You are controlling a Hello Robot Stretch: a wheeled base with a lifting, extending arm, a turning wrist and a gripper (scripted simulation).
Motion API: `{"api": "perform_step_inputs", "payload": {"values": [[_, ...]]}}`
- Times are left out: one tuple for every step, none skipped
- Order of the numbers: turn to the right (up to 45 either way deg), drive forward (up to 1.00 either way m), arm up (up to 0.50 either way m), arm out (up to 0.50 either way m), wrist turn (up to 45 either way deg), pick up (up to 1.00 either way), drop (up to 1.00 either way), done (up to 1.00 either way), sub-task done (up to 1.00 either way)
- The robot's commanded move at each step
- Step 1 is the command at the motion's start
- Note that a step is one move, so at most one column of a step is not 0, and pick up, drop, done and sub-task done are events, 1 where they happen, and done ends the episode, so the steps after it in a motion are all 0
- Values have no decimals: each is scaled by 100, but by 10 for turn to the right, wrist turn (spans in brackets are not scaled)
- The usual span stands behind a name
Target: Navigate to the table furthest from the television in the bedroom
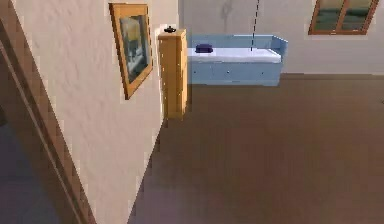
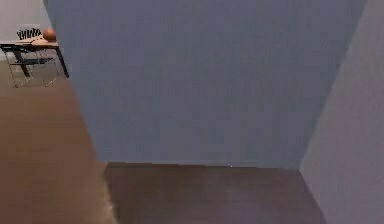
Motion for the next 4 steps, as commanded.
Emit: {"api": "perform_step_inputs", "payload": {"values": [[-360, 0, 0, 0, 0, 0, 0, 0, 0], [0, 30, 0, 0, 0, 0, 0, 0, 0], [-450, 0, 0, 0, 0, 0, 0, 0, 0], [-60, 0, 0, 0, 0, 0, 0, 0, 0]]}}
